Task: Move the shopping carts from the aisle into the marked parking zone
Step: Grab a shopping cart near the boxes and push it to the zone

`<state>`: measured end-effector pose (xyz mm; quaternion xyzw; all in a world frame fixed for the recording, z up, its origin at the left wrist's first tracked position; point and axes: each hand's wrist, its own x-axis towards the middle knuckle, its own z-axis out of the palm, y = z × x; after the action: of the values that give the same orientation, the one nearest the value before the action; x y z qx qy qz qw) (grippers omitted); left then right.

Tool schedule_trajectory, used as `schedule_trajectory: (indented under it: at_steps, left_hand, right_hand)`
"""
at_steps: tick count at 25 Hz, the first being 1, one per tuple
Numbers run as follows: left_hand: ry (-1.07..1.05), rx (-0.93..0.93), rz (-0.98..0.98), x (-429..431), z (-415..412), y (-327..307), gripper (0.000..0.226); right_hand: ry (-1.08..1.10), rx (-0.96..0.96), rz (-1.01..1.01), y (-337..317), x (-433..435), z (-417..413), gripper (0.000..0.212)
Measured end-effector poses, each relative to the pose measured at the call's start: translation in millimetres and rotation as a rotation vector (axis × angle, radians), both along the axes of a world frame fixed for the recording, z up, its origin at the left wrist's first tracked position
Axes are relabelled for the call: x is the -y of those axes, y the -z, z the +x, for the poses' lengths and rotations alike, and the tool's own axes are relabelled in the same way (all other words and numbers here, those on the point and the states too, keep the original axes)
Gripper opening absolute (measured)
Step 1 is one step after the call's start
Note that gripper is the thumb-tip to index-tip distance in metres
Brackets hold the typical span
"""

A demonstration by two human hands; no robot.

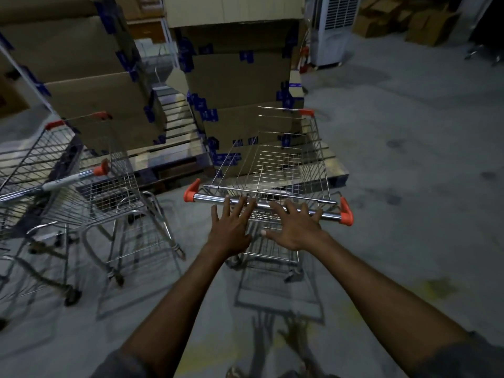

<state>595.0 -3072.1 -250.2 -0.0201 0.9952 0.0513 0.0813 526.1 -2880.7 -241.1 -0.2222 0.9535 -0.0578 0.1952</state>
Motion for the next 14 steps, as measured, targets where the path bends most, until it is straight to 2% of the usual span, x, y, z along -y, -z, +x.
schedule_trajectory:
  at_steps: [4,6,8,11,14]
  left_hand:
    - [0.032,-0.141,-0.037,-16,-15,-10,0.075]
    - [0.045,-0.170,-0.011,-26,-18,-5,0.066]
    - [0.095,-0.135,0.017,-37,-20,-1,0.066]
    - [0.246,-0.040,-0.011,-61,-30,0,0.074]
    - [0.328,0.002,0.005,-86,-37,3,0.071]
  right_hand:
    - [-0.006,-0.074,0.044,4,-18,-15,0.091]
    - [0.019,-0.110,0.030,7,-33,-24,0.080]
    - [0.052,-0.154,0.017,11,-52,-31,0.067]
    - [0.118,-0.169,0.112,9,-86,-37,0.052]
    - [0.205,-0.166,0.233,-3,-111,-35,0.049]
